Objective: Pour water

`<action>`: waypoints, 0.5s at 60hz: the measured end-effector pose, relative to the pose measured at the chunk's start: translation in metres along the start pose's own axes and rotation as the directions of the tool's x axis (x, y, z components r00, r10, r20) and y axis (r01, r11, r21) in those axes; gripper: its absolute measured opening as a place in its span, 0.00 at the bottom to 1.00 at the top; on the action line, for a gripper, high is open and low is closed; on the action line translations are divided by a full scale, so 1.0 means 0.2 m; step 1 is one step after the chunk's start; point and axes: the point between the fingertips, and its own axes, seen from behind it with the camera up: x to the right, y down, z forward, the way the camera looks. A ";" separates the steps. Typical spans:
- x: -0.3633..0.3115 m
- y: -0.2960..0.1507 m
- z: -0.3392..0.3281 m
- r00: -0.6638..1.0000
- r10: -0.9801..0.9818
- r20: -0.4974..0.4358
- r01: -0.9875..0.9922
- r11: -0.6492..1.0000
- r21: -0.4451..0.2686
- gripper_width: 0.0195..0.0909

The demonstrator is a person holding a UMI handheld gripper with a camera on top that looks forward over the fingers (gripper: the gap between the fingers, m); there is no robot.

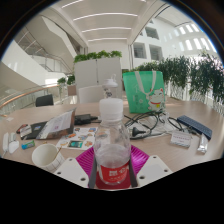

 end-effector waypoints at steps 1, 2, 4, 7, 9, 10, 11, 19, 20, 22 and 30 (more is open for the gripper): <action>0.00 0.00 0.00 1.000 -0.004 0.002 0.004 1.000 0.001 0.40; 0.00 0.00 0.00 1.000 -0.008 0.003 0.008 1.000 0.002 0.40; -0.01 0.00 0.00 1.000 -0.013 0.003 0.013 1.000 0.002 0.40; 0.00 0.01 0.00 1.000 -0.006 0.000 0.006 1.000 0.001 0.42; 0.00 0.01 -0.01 1.000 -0.006 -0.003 0.006 1.000 0.003 0.45; 0.00 0.00 -0.01 1.000 -0.006 -0.004 0.006 1.000 0.001 0.46; 0.00 0.01 -0.01 1.000 -0.006 -0.006 0.006 1.000 -0.001 0.48; 0.03 0.05 -0.08 0.999 0.016 -0.046 -0.018 0.998 -0.056 0.91; 0.03 0.05 -0.11 0.998 0.020 -0.053 -0.023 0.998 -0.056 0.93; 0.04 0.05 -0.15 0.997 0.027 -0.065 -0.031 0.998 -0.062 0.91; 0.01 0.06 -0.37 0.994 0.048 -0.101 -0.057 0.994 -0.089 0.90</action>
